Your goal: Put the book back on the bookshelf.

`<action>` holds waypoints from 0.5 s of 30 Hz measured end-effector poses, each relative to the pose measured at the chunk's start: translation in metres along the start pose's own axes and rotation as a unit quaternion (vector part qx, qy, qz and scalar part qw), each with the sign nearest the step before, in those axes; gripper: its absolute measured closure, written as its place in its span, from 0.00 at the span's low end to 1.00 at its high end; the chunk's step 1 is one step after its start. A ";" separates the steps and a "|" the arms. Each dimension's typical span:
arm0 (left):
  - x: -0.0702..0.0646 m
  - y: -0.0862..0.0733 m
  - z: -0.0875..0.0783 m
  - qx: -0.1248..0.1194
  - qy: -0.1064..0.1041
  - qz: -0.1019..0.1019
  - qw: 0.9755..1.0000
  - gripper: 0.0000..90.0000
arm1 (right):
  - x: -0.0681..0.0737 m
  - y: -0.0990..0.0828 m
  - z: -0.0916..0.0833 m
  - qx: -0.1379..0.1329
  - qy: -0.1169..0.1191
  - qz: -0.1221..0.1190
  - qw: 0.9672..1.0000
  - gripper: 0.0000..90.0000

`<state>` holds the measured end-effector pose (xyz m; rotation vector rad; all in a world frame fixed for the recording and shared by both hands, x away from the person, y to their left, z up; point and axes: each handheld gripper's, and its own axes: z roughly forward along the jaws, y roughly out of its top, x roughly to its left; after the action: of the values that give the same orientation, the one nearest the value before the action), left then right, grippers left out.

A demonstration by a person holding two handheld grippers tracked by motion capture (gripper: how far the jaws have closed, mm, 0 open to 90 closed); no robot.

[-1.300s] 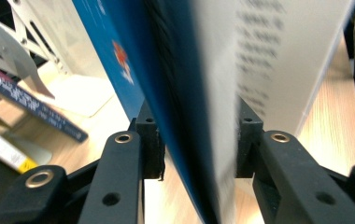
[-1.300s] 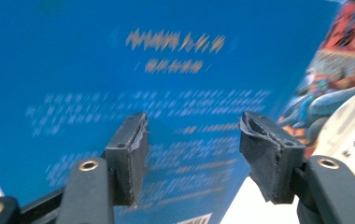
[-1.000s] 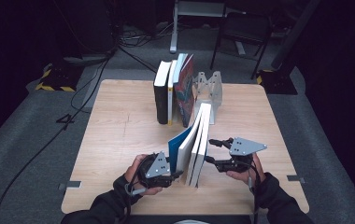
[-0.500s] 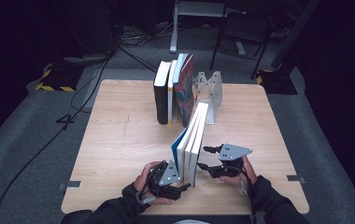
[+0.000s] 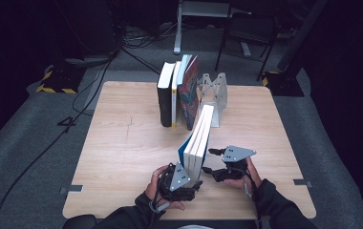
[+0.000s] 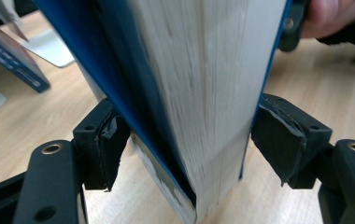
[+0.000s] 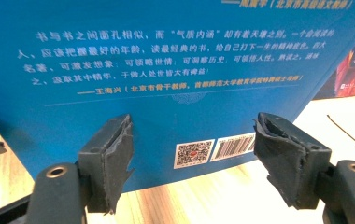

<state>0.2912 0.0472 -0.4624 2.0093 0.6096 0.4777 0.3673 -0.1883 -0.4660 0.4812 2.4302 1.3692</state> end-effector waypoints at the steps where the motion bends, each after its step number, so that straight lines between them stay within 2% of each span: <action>1: 0.000 0.001 0.000 -0.007 0.005 -0.007 1.000 0.33 | 0.000 -0.001 0.001 0.000 0.001 0.002 1.000 0.33; 4: 0.003 0.002 0.000 -0.013 0.005 -0.015 1.000 0.35 | -0.001 -0.002 0.002 0.000 0.007 0.007 1.000 0.36; 7: 0.006 0.004 0.000 -0.010 0.003 0.001 1.000 0.35 | 0.000 -0.002 0.004 0.002 0.004 0.004 1.000 0.37; 15: 0.014 0.003 -0.006 -0.004 -0.012 0.021 1.000 0.42 | 0.001 -0.004 0.008 0.018 -0.008 -0.003 1.000 0.37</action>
<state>0.2995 0.0584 -0.4559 2.0200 0.5506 0.4790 0.3689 -0.1840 -0.4735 0.4899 2.4449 1.3166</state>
